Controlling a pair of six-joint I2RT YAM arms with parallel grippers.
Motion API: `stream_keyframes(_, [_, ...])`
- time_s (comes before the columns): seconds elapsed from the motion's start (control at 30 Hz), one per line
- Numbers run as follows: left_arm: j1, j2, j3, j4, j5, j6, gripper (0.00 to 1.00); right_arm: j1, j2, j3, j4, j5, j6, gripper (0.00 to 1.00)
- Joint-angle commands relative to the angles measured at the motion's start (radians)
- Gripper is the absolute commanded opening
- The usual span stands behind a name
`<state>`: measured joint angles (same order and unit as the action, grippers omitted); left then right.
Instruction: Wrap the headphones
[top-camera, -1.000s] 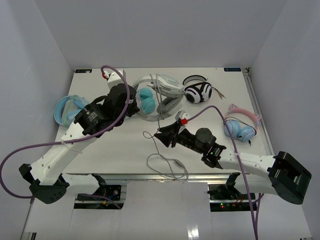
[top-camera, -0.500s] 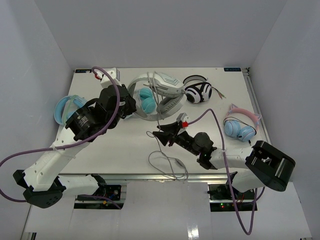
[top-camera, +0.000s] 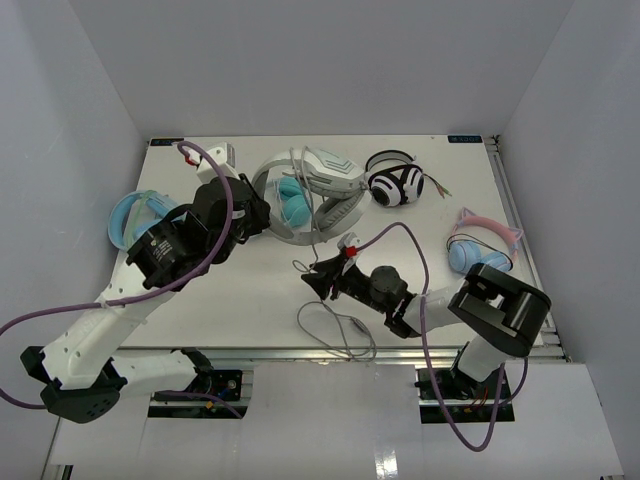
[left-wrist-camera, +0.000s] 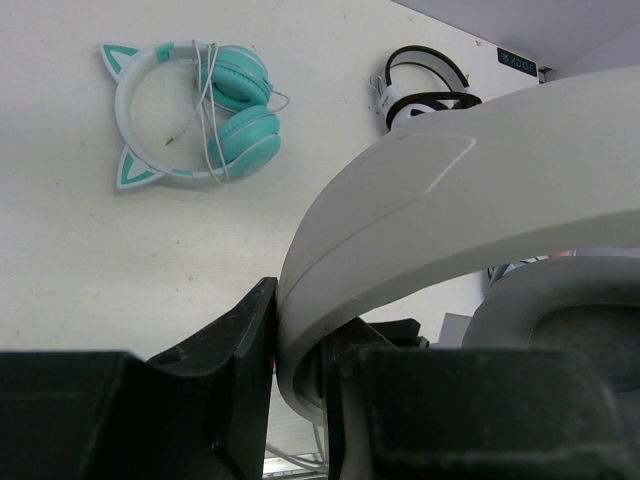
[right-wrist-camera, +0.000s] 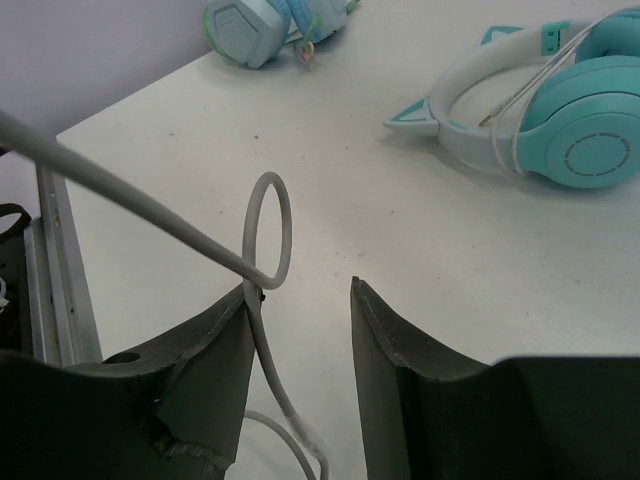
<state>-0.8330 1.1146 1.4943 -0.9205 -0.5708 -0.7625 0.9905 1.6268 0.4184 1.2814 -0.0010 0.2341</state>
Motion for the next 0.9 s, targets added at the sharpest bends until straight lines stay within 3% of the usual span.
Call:
stream_keyframes(0.0, [0.003, -0.058, 0.010, 0.121, 0.031, -0.042, 0.00, 0.004, 0.067, 0.066, 0.450, -0.001, 0.038, 0.47])
stream_keyframes(0.2, [0.002, -0.055, 0.030, 0.124, 0.029, -0.034, 0.00, 0.004, 0.160, 0.051, 0.520, -0.024, 0.075, 0.43])
stream_keyframes(0.27, [0.002, -0.055, 0.033, 0.130, 0.032, -0.027, 0.00, 0.004, 0.186, 0.048, 0.529, -0.019, 0.083, 0.38])
stream_keyframes(0.37, [0.002, -0.051, 0.082, 0.112, 0.026, -0.016, 0.00, -0.001, 0.200, 0.032, 0.537, -0.002, 0.088, 0.18])
stream_keyframes(0.47, [0.003, -0.055, 0.141, 0.085, 0.023, -0.003, 0.00, -0.009, 0.205, -0.006, 0.547, 0.038, 0.088, 0.08])
stream_keyframes(0.73, [0.002, -0.049, 0.320, -0.039, -0.029, 0.037, 0.00, -0.052, 0.231, -0.109, 0.605, 0.085, 0.110, 0.08])
stream_keyframes(0.87, [0.003, -0.078, 0.325, -0.040, -0.010, 0.067, 0.00, -0.099, 0.234, -0.121, 0.605, 0.061, 0.135, 0.08])
